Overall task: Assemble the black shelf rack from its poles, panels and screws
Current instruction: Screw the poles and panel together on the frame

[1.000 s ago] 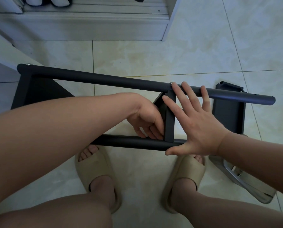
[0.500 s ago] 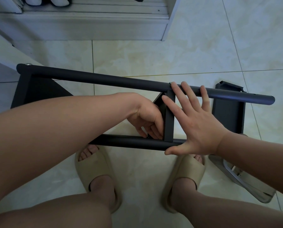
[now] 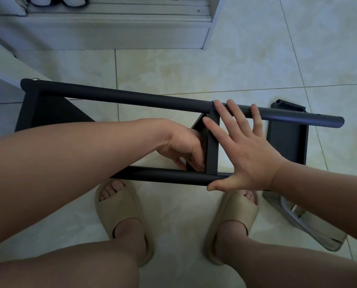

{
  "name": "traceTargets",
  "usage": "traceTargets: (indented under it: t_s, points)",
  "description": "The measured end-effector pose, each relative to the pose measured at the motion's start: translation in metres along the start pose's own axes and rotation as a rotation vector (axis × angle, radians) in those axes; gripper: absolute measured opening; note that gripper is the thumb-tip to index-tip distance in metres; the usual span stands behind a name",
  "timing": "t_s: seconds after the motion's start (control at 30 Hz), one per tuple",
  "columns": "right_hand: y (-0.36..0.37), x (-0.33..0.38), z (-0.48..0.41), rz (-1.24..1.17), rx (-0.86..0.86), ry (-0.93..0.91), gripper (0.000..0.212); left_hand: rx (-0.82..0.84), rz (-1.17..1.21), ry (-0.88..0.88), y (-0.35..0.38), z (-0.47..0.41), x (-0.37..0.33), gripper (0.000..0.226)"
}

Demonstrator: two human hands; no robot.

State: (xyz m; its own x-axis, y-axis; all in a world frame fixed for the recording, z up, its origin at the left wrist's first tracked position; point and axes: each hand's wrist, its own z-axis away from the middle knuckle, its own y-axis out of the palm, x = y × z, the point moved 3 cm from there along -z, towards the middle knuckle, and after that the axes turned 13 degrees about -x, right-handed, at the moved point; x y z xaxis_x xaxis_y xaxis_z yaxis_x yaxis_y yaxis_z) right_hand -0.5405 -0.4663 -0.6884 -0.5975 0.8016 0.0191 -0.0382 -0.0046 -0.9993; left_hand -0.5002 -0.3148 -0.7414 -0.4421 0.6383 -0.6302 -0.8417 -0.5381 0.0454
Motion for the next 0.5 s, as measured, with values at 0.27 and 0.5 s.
traceTargets:
  t_s: [0.27,0.5]
  points:
    - [0.0003,0.0003,-0.0002,0.0,-0.009,-0.001,0.131,-0.032,0.031,0.092,0.0025,0.0006,0.0034,0.04]
    - [0.0002,0.0,-0.0002,0.002,-0.014,0.001,0.132,0.086,0.024,0.006,-0.0018,0.0003,0.0035,0.034]
